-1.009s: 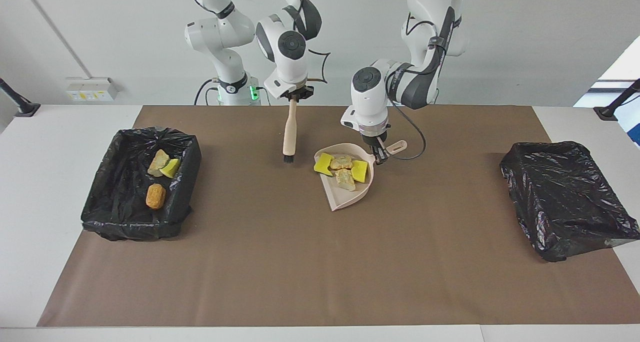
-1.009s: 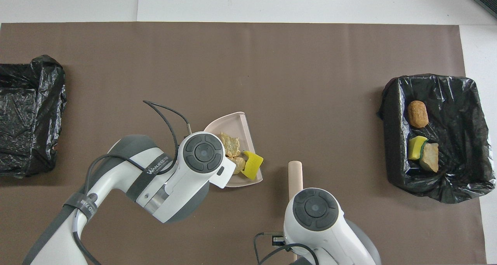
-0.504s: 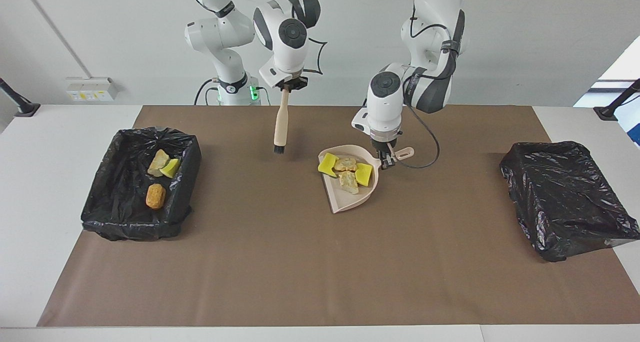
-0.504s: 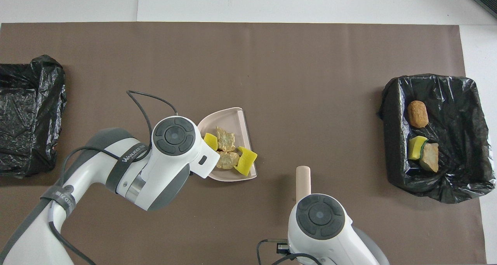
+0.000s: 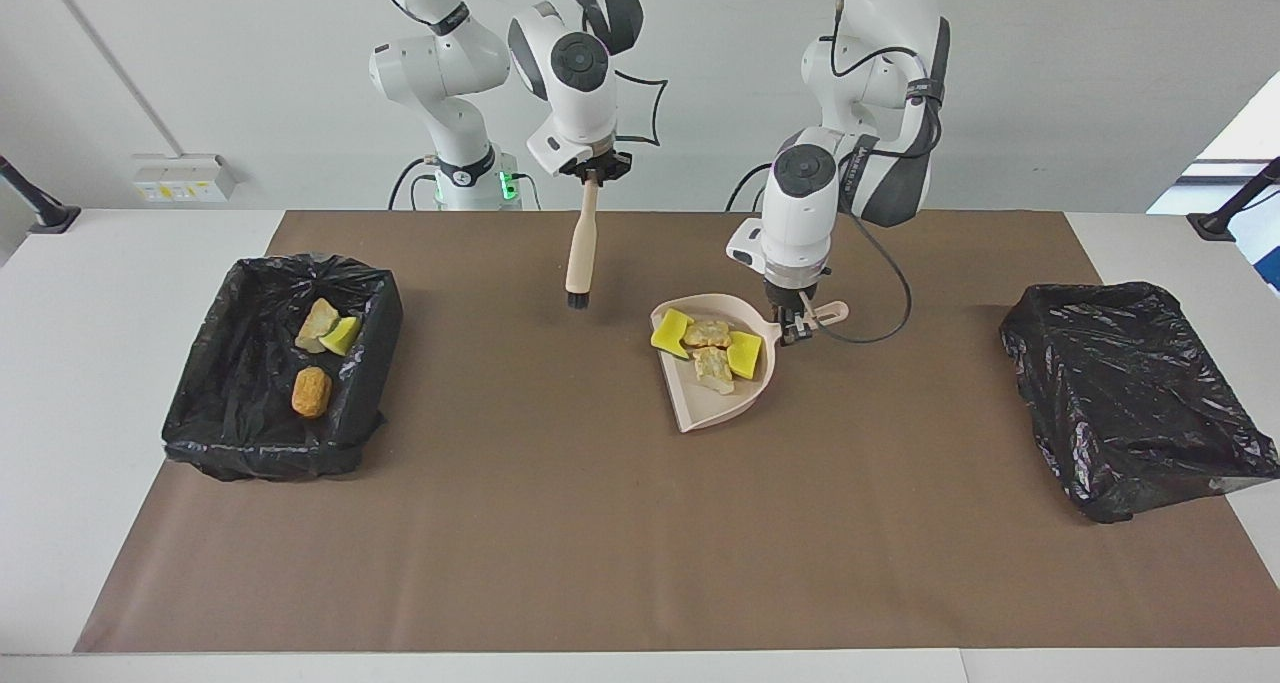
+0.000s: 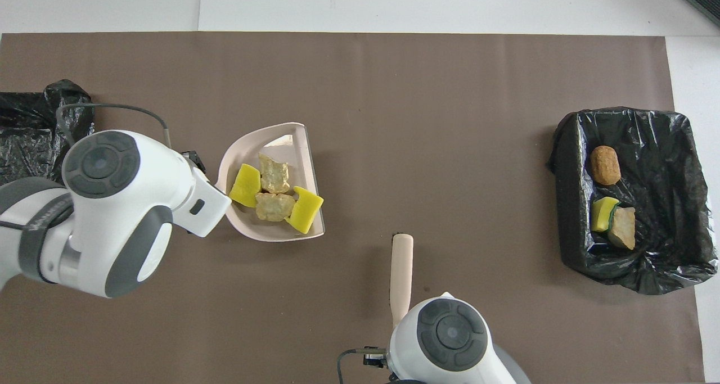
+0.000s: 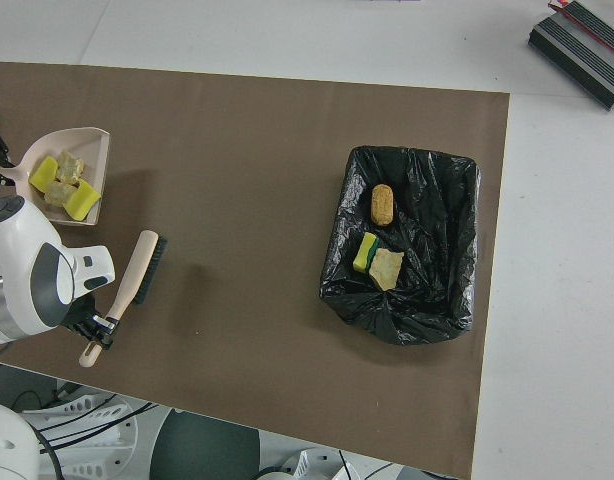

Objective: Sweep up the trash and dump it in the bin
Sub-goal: 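Carry the loaded dustpan with the left gripper toward the nearer bin, then tip the dustpan over the bin with the left gripper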

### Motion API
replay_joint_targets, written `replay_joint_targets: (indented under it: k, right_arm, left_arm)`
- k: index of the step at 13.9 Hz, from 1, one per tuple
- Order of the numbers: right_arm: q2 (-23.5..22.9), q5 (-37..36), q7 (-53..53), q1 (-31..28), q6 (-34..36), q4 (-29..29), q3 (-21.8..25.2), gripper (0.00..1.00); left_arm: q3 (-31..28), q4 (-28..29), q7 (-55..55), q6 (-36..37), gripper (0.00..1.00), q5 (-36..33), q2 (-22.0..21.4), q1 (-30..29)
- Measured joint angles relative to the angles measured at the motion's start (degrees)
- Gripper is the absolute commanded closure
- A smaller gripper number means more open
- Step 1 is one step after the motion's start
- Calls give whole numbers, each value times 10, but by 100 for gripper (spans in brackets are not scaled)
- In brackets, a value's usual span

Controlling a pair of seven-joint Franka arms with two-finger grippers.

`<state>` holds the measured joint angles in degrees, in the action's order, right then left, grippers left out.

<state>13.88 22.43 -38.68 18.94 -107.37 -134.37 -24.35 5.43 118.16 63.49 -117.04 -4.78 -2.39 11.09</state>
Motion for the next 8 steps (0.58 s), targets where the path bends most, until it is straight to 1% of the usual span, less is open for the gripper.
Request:
replay_joint_targets:
  k: [3,5,8]
  right_arm:
    - [-26,0,-16,21,-26,-18,-1,100]
    - [-41,0,-16,22,-36,-31,-1,100]
    - [-58,0,-16,44,-42,-39,-1,100]
  left_arm:
    - [-3,-11,77,46,100,1,-31,-93]
    - [-8,-23,153,55,100,1,-33,-161]
    - [-14,-41,245,53,100,2,-31,-269]
